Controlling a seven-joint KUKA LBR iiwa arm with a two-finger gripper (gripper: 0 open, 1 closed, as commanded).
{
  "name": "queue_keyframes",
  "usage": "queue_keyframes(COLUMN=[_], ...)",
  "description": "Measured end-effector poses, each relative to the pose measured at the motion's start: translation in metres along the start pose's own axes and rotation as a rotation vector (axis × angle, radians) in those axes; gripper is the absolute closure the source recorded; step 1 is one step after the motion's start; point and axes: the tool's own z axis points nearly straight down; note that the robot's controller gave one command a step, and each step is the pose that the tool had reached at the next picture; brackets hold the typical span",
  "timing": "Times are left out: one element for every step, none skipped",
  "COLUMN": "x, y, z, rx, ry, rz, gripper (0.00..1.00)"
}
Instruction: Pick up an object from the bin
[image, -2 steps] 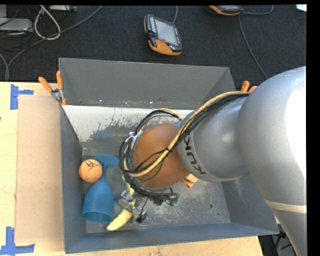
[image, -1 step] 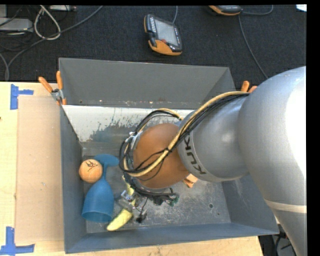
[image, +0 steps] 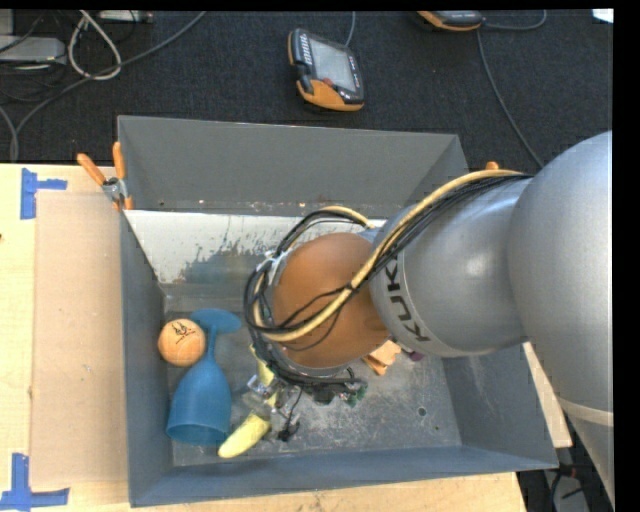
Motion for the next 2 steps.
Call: queue_keyframes(x=[-0.002,-0.001], y=[-0.001,0.0], z=[-0.034,-0.049], rx=[0.005,0.004], ry=[-0.009,-0.007], rz=[0.001,0.001], gripper=[1.0,1.0])
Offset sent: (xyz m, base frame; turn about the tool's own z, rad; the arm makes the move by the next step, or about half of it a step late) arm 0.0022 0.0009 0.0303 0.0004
